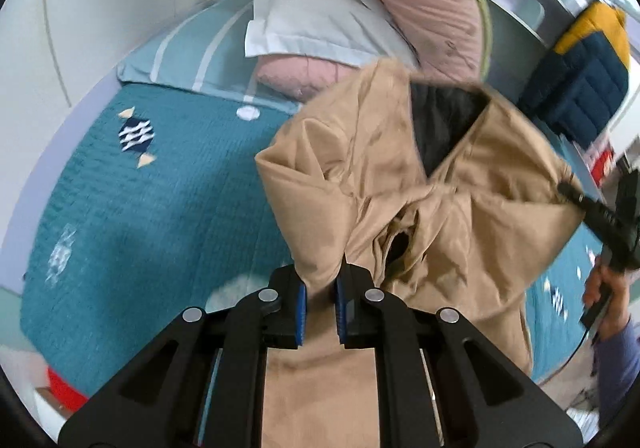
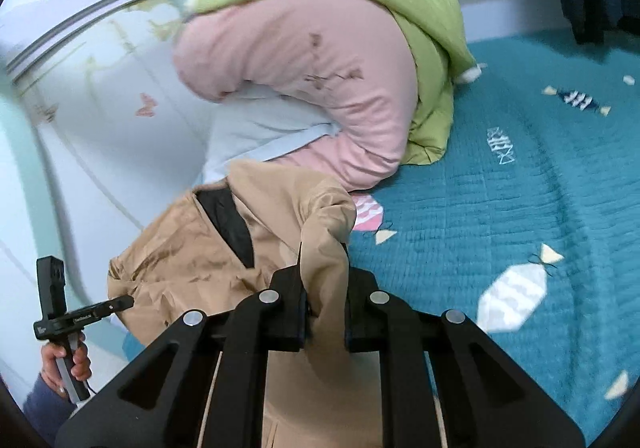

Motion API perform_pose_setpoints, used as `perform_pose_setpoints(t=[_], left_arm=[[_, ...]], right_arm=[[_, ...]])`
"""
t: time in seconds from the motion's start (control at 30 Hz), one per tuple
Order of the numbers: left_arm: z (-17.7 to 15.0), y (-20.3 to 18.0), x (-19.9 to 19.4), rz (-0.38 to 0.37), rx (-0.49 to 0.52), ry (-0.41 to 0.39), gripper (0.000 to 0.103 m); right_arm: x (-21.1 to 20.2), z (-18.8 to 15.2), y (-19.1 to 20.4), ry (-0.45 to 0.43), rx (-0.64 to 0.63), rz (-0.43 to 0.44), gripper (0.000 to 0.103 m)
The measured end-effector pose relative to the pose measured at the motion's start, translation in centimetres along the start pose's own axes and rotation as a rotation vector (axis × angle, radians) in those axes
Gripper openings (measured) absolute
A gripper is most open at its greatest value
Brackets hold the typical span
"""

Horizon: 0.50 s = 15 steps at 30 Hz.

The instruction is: Fold large clothes

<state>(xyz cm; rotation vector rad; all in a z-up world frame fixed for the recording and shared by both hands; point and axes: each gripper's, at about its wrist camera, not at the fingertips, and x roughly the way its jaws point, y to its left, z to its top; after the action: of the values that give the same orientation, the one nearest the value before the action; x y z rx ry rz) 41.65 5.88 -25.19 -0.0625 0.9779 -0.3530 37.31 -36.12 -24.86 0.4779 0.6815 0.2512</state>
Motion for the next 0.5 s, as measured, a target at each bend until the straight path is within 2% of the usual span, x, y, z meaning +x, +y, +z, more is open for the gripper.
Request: perform_pose_setpoints(t=[0.17,0.27,0.4,0.5], left_arm=[[-6.6,0.6,-2.9,-0.016,0.012,0.020,0.012],[-10.9,1.0,-3.7,-0.023,0.001,0.044,0.016],[-16.1,1.6,-4.1,-0.020,-0.006,0.078,0.021],[-18.8,1.6,-4.2,-0.002,0.006,0.105,0.026]], right_arm=[[-5.5,-5.0,0.1,0.022,-0.025,-0.032,0.012],[-7.6,-8.4,-1.3,0.056,0.024,-0.048,0.013],[-9.5,-12.6,-4.0,0.114,0.133,-0.080,0.023],[-10.0,-15.1,-5.4,0.190,0.202,-0.088,0.029]])
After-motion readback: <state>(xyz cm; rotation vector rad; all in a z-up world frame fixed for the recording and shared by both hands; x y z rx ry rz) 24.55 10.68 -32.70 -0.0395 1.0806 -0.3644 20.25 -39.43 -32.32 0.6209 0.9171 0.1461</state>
